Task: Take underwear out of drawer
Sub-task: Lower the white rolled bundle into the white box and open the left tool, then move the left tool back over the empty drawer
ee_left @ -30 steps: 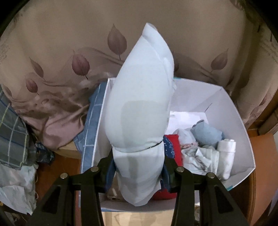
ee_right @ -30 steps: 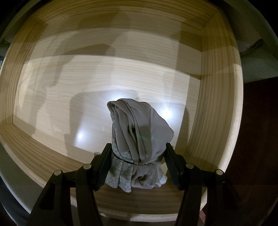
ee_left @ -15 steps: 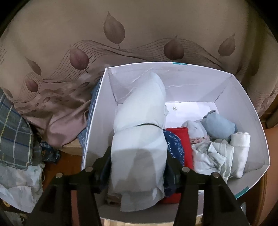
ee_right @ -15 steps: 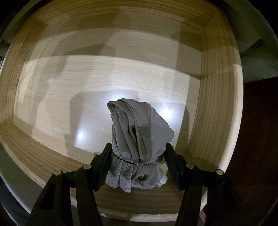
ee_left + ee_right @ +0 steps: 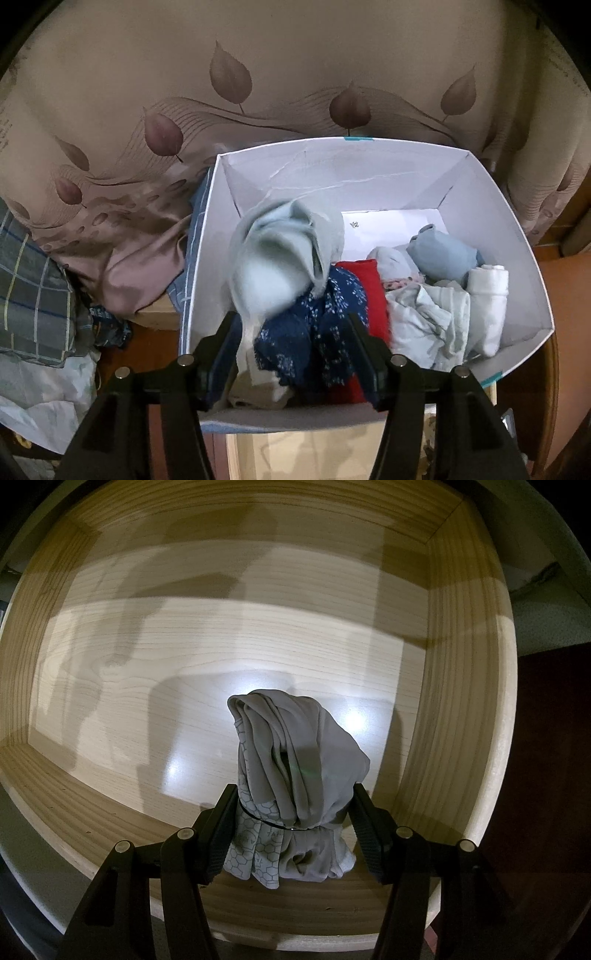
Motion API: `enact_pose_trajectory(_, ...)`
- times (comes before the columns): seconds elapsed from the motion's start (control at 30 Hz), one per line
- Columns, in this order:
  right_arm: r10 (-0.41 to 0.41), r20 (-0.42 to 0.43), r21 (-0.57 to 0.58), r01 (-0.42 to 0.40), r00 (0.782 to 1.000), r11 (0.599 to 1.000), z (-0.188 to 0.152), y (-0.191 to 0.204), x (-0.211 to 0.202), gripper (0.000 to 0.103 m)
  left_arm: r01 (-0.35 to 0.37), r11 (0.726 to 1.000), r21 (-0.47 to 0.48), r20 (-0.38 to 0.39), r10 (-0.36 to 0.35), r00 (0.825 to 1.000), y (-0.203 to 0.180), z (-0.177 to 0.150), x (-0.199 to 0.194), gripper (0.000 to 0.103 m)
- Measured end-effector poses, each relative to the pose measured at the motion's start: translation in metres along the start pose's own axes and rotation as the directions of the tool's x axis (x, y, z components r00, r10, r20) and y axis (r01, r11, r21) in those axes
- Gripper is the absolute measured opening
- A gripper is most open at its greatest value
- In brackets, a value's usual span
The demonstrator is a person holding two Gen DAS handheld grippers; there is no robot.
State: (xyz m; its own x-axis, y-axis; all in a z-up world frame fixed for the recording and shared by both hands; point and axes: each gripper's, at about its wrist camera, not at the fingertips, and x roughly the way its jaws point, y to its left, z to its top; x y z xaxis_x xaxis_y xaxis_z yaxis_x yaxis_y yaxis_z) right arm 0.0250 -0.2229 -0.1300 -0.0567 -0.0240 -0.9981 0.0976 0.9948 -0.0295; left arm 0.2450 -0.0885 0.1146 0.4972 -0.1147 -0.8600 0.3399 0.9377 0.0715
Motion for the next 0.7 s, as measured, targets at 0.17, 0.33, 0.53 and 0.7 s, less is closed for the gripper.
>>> enact_pose_trajectory(0.17,0.0,0.0,-0.001,0.0,1.0,1.0,0.0,0.0,0.0,0.056,-0.006,1.0,0.012,0.015,0.006,1.0,0.003,-0.004,-0.015,0.058)
enact_pose_trajectory(0.33,-0.002,-0.001,0.0,0.002,1.0,1.0,0.0,0.0,0.0,0.056,-0.019,1.0,0.022,0.039,0.019,0.999,0.007,-0.015,-0.036,0.058)
enact_pose_trajectory(0.53,-0.005,-0.004,-0.001,0.005,1.0,1.0,0.001,-0.001,0.0,0.056,-0.02,0.998,0.056,0.036,0.018,0.999,0.014,-0.041,-0.059,0.058)
enact_pose_trajectory(0.7,-0.01,-0.007,0.0,0.01,1.0,1.0,0.002,-0.001,0.0,0.056,-0.01,0.999,0.051,0.017,0.009,1.0,0.026,-0.078,-0.069,0.058)
